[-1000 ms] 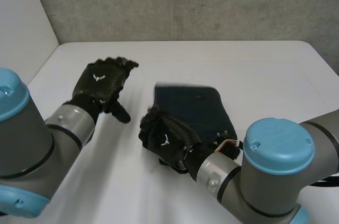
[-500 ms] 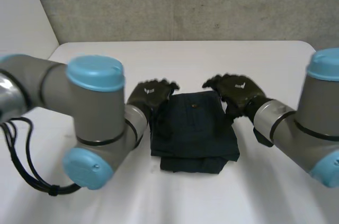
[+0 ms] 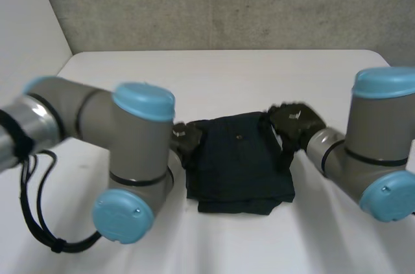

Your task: Fold the shorts.

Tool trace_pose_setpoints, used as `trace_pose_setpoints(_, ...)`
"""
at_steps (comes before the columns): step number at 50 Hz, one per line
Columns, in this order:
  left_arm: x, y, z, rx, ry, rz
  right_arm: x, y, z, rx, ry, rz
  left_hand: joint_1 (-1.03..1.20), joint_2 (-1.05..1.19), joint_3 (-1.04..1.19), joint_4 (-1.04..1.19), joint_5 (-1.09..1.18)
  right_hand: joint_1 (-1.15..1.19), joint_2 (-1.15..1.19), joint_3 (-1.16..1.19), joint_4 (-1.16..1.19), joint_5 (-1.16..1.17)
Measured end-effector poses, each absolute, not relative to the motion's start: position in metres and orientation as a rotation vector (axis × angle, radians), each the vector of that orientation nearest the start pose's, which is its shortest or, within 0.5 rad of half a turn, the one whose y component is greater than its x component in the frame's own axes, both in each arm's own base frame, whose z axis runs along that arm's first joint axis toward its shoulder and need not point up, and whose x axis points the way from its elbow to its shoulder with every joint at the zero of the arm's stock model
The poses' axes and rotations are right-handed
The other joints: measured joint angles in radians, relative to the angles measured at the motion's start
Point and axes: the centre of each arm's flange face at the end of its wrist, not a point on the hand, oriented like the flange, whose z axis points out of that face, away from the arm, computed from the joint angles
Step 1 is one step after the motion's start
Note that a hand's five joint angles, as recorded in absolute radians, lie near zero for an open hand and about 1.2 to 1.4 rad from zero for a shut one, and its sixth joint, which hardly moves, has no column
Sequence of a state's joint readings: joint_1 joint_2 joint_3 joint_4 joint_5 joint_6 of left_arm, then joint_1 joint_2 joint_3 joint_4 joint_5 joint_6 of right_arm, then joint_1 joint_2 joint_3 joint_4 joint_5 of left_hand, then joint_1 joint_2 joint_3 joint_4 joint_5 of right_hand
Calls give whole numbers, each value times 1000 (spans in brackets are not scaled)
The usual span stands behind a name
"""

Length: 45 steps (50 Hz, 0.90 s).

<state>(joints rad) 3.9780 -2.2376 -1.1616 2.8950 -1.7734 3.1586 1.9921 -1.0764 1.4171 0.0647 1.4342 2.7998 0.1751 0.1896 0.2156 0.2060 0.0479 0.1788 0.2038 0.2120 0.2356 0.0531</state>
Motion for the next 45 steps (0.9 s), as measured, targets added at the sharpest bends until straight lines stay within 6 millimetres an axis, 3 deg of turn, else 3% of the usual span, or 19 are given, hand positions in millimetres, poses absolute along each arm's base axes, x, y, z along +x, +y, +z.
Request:
trace_pose_setpoints(2, -346, -217, 188, 872, 2716, -1751, 281, -277, 194, -1005, 2239, -1699, 0, 0, 0, 0, 0, 0, 0, 0, 0, 0)
trace_pose_setpoints(7, -323, -222, 268, 719, 2609, -2030, 269, -279, 263, -791, 2131, -1977, 0, 0, 0, 0, 0, 0, 0, 0, 0, -1)
trace_pose_setpoints(8, -320, -222, 273, 707, 2600, -2046, 268, -278, 266, -776, 2127, -1990, 0, 0, 0, 0, 0, 0, 0, 0, 0, -1)
trace_pose_setpoints(11, -289, -228, 323, 569, 2503, -2195, 257, -272, 299, -647, 2103, -2095, 0, 0, -2, 0, 0, 0, 0, 0, 0, -1)
trace_pose_setpoints(16, -249, -227, 367, 491, 2443, -2274, 237, -257, 338, -512, 2088, -2186, 0, 0, -3, 0, 0, 0, 0, 0, 0, 0)
trace_pose_setpoints(21, -228, -229, 382, 499, 2465, -2271, 223, -250, 353, -449, 2102, -2199, 0, 0, -3, 0, 0, 0, 0, 0, 0, 0)
trace_pose_setpoints(27, -218, -232, 386, 502, 2487, -2266, 219, -245, 359, -422, 2086, -2155, 0, 0, -3, 0, 0, 0, 0, 0, 0, 0)
trace_pose_setpoints(45, -224, -227, 378, 526, 2527, -2243, 221, -238, 360, -439, 2059, -2127, 0, 0, -3, 0, 0, 0, 0, 0, 0, -1)
